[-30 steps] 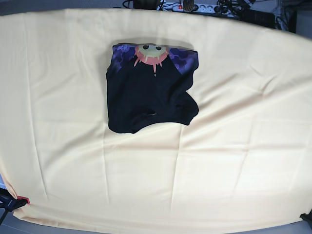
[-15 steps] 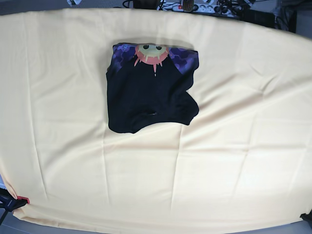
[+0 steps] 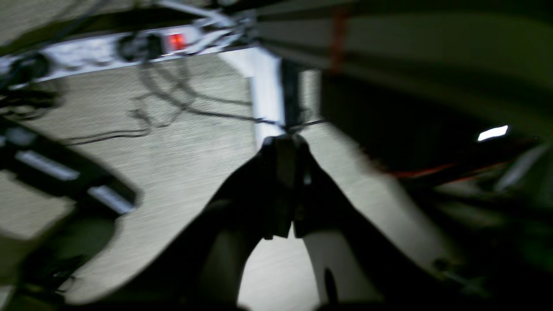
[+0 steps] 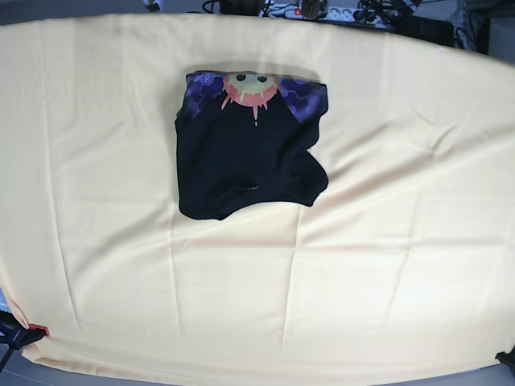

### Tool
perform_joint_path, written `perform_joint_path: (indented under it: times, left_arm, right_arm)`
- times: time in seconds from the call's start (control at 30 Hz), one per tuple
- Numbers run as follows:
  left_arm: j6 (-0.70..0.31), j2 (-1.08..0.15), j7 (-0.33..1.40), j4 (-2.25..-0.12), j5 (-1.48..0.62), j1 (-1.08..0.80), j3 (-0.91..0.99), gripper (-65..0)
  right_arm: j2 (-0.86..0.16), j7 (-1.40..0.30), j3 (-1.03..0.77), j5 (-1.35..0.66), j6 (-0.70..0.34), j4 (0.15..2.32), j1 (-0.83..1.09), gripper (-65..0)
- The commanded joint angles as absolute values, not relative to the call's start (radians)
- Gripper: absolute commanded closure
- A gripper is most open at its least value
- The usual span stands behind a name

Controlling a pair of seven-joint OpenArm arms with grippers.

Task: Fold the T-shirt properly

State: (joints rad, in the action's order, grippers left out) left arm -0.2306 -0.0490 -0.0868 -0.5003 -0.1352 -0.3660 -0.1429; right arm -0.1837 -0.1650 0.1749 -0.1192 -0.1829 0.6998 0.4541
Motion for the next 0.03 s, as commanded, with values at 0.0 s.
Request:
perform_joint_path:
  times: [0.0]
  left_arm:
    - [-0.233,-0.038,-0.097,-0.504,-0.145,-0.377,-0.144,0.0]
  right_arm:
    - [-0.191,-0.149,0.173,-0.114,-0.179,0.704,0.465,0.0]
